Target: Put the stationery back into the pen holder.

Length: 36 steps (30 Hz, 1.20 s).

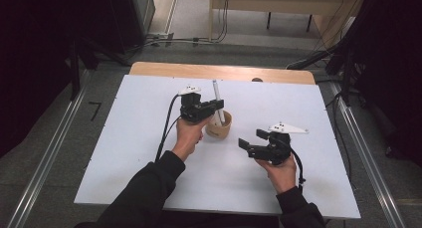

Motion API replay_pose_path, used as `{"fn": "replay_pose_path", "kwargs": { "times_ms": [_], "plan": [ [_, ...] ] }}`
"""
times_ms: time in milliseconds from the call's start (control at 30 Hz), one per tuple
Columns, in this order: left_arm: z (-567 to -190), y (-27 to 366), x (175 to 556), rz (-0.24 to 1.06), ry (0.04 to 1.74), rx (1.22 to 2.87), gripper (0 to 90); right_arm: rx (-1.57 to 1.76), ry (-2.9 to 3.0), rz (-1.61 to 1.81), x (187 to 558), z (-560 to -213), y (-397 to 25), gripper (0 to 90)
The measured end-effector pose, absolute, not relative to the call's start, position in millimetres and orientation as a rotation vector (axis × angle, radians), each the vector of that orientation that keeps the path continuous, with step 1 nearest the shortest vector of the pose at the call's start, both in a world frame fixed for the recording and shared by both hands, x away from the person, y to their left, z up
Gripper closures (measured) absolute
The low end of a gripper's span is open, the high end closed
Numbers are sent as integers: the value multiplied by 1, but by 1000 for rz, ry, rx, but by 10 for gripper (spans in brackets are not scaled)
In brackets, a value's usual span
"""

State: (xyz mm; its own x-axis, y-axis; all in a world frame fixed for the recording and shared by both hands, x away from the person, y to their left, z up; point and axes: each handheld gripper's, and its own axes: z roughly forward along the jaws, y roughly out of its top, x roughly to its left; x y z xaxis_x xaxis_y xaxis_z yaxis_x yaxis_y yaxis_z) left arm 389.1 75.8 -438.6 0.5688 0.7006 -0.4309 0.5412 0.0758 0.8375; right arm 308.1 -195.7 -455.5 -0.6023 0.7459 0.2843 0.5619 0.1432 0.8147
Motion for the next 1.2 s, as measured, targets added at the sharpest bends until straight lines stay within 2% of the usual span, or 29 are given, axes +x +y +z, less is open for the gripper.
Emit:
{"fn": "replay_pose_path", "kwargs": {
  "times_ms": [400,667,933,1200],
  "plan": [
    [-442,73,389,212,1078,1642,785,1298,2226,1453,308,-456,-196,124],
    [-442,73,388,210,1061,1642,747,1300,2225,1456,309,-456,-197,125],
    [-438,73,382,199,1046,1626,643,1311,2205,1453,308,-456,-200,125],
    [-432,80,370,198,1044,1610,449,1326,2179,1395,308,-457,-205,124]
  ]
}}
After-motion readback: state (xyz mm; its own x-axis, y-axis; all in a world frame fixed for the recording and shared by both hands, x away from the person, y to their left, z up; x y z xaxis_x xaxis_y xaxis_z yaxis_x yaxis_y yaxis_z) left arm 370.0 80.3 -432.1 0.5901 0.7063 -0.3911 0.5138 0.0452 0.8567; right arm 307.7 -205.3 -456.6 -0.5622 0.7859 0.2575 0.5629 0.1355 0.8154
